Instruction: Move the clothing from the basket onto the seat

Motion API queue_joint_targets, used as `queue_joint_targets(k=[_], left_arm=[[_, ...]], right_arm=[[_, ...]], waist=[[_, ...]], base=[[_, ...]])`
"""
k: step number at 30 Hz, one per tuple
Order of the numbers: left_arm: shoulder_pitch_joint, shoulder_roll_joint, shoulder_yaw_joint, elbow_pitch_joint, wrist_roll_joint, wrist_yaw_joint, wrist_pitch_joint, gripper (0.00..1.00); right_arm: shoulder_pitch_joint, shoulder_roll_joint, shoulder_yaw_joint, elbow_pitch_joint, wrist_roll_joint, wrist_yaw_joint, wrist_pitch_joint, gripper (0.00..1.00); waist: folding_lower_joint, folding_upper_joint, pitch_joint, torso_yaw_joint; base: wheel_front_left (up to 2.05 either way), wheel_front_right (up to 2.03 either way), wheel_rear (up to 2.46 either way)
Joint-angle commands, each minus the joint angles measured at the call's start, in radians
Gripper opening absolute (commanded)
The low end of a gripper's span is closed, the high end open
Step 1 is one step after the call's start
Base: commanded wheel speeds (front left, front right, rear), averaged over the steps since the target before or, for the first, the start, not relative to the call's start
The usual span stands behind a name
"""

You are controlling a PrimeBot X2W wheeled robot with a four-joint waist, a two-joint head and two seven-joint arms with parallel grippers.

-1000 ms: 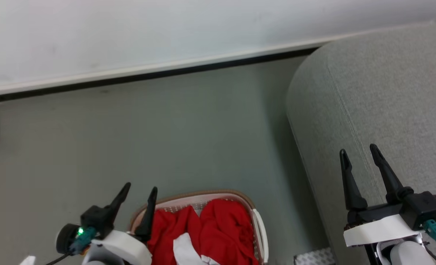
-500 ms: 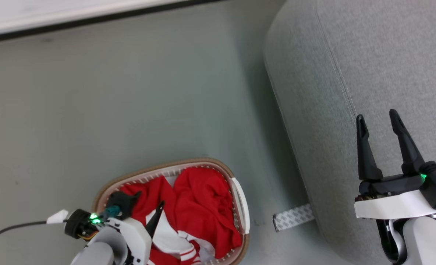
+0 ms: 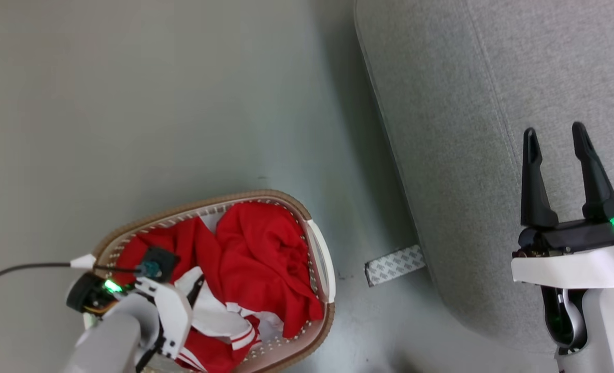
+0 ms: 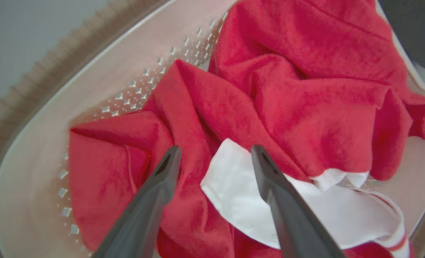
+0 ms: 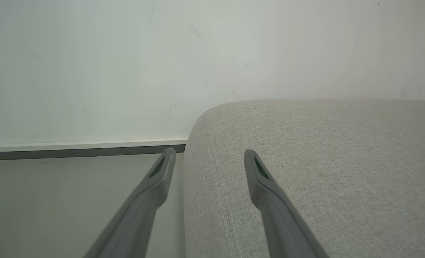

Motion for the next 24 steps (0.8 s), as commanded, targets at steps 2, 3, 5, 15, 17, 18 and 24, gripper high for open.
queue_joint_targets(k=[2,3,5,15,17,18,24], left_arm=[[-0.034,0.007,-0.008,0.030,0.007,0.001,0.008,1.00],[-0.041,0.004,-0.016,0.042,0.005,0.001,0.013,1.00],[-0.059,0.002,-0.038,0.063,0.005,0.001,0.032,1.00],[-0.130,0.013,-0.175,0.145,0.004,0.001,0.131,1.00],[-0.138,0.011,-0.193,0.154,0.000,0.001,0.144,0.70],[-0.143,0.010,-0.200,0.158,-0.004,0.001,0.144,0.34],[-0.146,0.001,-0.235,0.166,-0.035,0.001,0.123,0.00]], right_arm=[[-0.018,0.000,0.004,-0.011,0.015,-0.002,-0.003,1.00],[-0.022,0.000,0.006,-0.011,0.021,-0.002,-0.003,1.00],[-0.031,0.000,0.010,-0.015,0.031,-0.002,-0.003,1.00],[-0.050,0.000,0.033,-0.018,0.063,-0.002,-0.003,1.00],[-0.051,0.000,0.034,-0.019,0.066,-0.002,-0.003,1.00],[-0.051,0.000,0.034,-0.018,0.066,-0.002,-0.003,1.00],[-0.049,0.000,0.023,-0.011,0.065,-0.002,-0.003,1.00]], waist=[[-0.0002,0.0000,0.035,-0.014],[-0.0002,0.0000,0.043,-0.017],[-0.0002,0.0000,0.058,-0.024],[-0.0002,0.0000,0.125,-0.060],[-0.0002,0.0000,0.131,-0.065],[-0.0002,0.0000,0.134,-0.067],[-0.0002,0.0000,0.121,-0.064]], base=[[0.00,0.00,0.00],[0.00,0.00,0.00],[0.00,0.00,0.00],[0.00,0.00,0.00],[0.00,0.00,0.00],[0.00,0.00,0.00],[0.00,0.00,0.00]])
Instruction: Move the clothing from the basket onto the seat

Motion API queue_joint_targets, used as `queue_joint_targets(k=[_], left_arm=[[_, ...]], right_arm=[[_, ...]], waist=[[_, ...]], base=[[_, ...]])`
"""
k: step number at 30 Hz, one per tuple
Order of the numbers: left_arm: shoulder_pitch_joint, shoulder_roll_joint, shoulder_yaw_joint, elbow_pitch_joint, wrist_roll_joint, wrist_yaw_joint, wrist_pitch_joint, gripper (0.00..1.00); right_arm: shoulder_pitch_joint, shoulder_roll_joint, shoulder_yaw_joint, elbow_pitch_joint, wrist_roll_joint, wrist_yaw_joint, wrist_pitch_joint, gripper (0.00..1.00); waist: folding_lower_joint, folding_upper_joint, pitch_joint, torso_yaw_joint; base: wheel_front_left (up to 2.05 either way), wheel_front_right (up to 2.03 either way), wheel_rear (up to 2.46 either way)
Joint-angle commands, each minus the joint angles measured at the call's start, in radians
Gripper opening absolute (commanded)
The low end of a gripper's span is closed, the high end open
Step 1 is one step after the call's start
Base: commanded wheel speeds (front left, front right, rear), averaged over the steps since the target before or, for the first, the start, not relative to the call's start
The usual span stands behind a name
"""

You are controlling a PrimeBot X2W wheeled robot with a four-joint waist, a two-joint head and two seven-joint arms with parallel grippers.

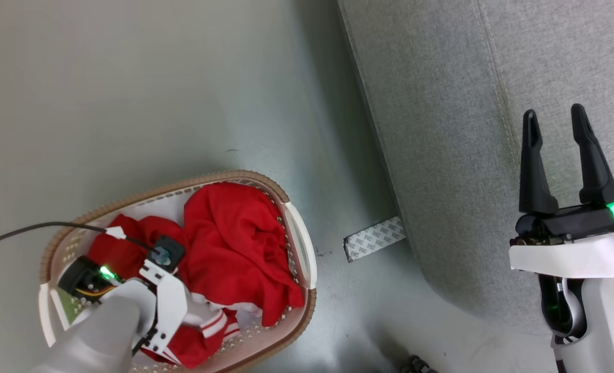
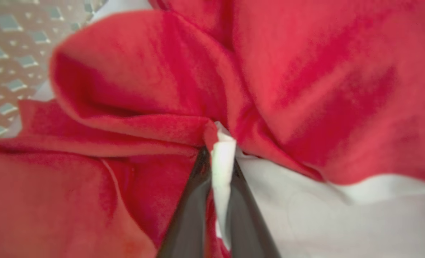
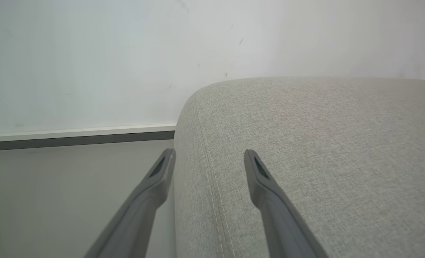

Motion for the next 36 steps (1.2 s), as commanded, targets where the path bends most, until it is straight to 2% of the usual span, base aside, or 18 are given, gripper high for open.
queue_joint_targets(k=[1,9,16,21,29,36], left_arm=[[0.001,-0.004,-0.005,0.007,-0.024,0.001,-0.009,0.00],[0.034,-0.043,-0.010,0.006,-0.089,0.001,-0.084,0.00],[0.100,-0.104,-0.002,-0.020,-0.177,0.001,-0.173,0.00],[0.152,-0.125,-0.006,-0.059,-0.235,0.001,-0.221,0.00],[0.216,-0.133,0.006,-0.150,-0.301,0.001,-0.252,0.00],[0.267,-0.110,0.059,-0.313,-0.297,0.007,-0.255,0.00]], right_arm=[[-0.006,-0.001,-0.006,0.003,-0.001,-0.002,-0.003,1.00],[0.002,-0.001,-0.007,0.019,-0.033,-0.002,-0.003,1.00],[0.032,-0.001,-0.018,0.050,-0.081,-0.002,-0.003,1.00],[0.059,-0.001,-0.023,0.075,-0.107,-0.002,-0.003,1.00],[0.098,-0.001,-0.020,0.110,-0.119,-0.002,-0.003,1.00],[0.145,-0.001,-0.020,0.140,-0.129,-0.002,-0.003,1.00]], waist=[[-0.0002,0.0000,-0.013,0.006],[-0.0002,0.0000,-0.116,0.052],[-0.0002,0.0000,-0.276,0.127],[-0.0002,0.0000,-0.383,0.180],[-0.0002,0.0000,-0.506,0.235],[-0.0002,0.0000,-0.601,0.290]], base=[[0.00,0.00,0.00],[0.00,0.00,0.00],[0.00,0.00,0.00],[0.00,0.00,0.00],[0.00,0.00,0.00],[0.00,0.00,0.00]])
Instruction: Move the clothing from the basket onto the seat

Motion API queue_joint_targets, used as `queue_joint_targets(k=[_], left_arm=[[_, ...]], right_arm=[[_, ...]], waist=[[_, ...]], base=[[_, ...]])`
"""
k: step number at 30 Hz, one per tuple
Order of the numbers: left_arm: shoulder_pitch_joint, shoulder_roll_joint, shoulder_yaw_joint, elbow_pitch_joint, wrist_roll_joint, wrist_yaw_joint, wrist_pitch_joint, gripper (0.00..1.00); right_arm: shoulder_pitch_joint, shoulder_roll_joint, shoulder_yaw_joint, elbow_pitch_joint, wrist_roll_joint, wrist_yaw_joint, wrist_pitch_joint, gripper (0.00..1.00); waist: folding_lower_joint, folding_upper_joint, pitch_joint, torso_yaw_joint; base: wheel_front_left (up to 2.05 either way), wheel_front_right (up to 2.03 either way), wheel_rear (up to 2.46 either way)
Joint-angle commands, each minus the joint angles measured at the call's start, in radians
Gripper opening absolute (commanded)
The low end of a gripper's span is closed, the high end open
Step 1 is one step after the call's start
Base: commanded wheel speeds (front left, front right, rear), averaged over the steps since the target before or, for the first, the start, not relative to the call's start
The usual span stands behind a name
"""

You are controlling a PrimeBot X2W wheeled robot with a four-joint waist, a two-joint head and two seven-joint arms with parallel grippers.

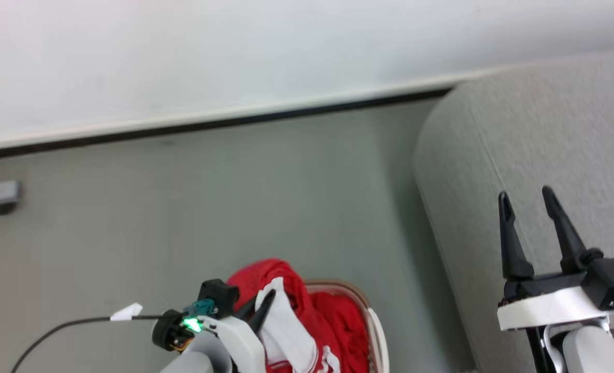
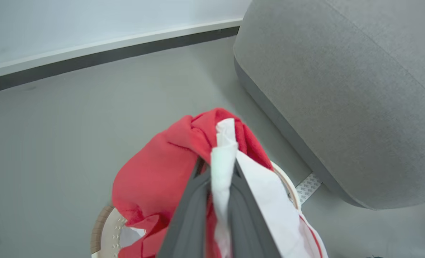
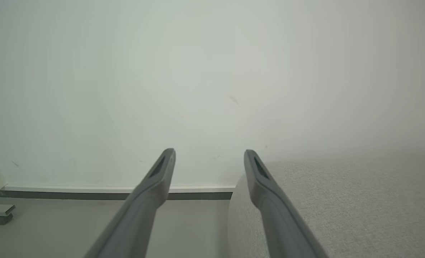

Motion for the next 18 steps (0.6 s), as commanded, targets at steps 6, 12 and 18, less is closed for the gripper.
queue_joint_targets(k=[6,12,18], left_arm=[[0.065,0.036,0.077,-0.188,0.023,0.015,-0.002,0.00],[0.099,0.068,0.166,-0.403,0.045,0.035,-0.002,0.00],[0.068,0.090,0.206,-0.541,0.045,0.058,0.006,0.00]], right_arm=[[0.036,-0.003,0.012,0.019,-0.002,-0.002,-0.003,1.00],[0.052,-0.002,0.031,0.032,0.009,-0.002,-0.003,1.00],[0.068,-0.002,0.065,0.039,0.049,-0.002,-0.003,1.00]], waist=[[0.0002,0.0000,-0.088,0.073],[0.0002,0.0000,-0.131,0.091],[0.0002,0.0000,-0.174,0.102]], base=[[0.00,0.00,0.00],[0.00,0.00,0.00],[0.00,0.00,0.00]])
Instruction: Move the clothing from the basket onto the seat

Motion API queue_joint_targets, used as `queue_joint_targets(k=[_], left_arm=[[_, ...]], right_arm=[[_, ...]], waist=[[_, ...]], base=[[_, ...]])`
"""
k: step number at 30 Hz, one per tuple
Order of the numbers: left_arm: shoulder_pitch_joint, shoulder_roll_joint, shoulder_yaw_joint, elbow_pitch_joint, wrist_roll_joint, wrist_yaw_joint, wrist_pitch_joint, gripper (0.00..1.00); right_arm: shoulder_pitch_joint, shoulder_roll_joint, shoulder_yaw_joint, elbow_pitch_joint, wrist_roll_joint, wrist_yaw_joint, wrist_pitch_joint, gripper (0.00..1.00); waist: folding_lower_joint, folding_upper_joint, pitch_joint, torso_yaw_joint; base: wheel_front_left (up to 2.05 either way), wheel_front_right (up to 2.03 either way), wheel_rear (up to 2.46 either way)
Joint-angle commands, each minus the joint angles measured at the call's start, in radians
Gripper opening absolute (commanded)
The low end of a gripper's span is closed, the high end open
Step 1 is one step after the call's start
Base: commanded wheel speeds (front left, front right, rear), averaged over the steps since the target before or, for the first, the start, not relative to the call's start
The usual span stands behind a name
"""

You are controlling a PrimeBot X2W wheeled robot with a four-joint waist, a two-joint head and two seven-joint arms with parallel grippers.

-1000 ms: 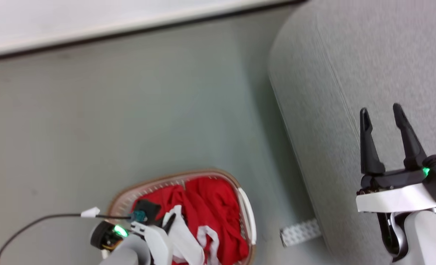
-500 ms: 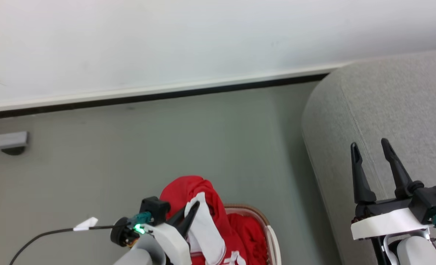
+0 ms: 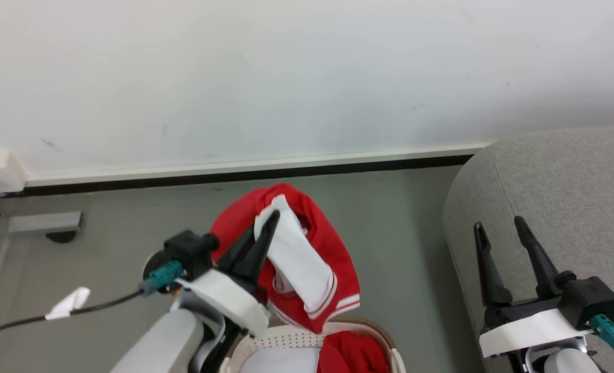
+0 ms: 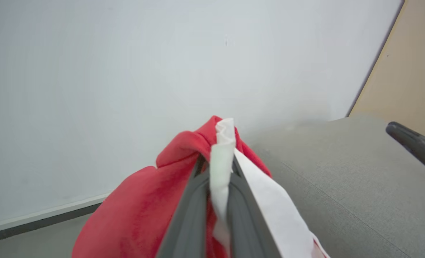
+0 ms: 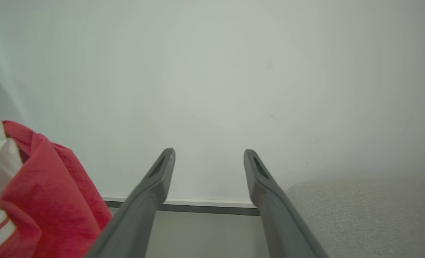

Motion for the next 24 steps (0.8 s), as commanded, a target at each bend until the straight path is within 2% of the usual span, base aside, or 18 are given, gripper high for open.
queue_joint_targets(k=[1,10,24], left_arm=[[-0.018,0.005,0.011,-0.021,0.000,0.007,0.008,0.00],[-0.119,0.033,0.051,-0.143,-0.011,0.036,0.075,0.00],[-0.151,0.051,0.067,-0.205,-0.022,0.066,0.113,0.00]], right_arm=[[0.012,-0.002,0.007,-0.001,0.005,-0.002,-0.003,1.00],[0.028,-0.002,0.064,-0.004,0.025,-0.002,-0.003,1.00],[0.021,-0.002,0.165,-0.032,0.035,-0.002,-0.003,1.00]], waist=[[0.0002,0.0000,-0.014,0.005],[0.0002,0.0000,-0.048,0.016],[0.0002,0.0000,-0.026,0.008]], base=[[0.00,0.00,0.00],[0.00,0.00,0.00],[0.00,0.00,0.00]])
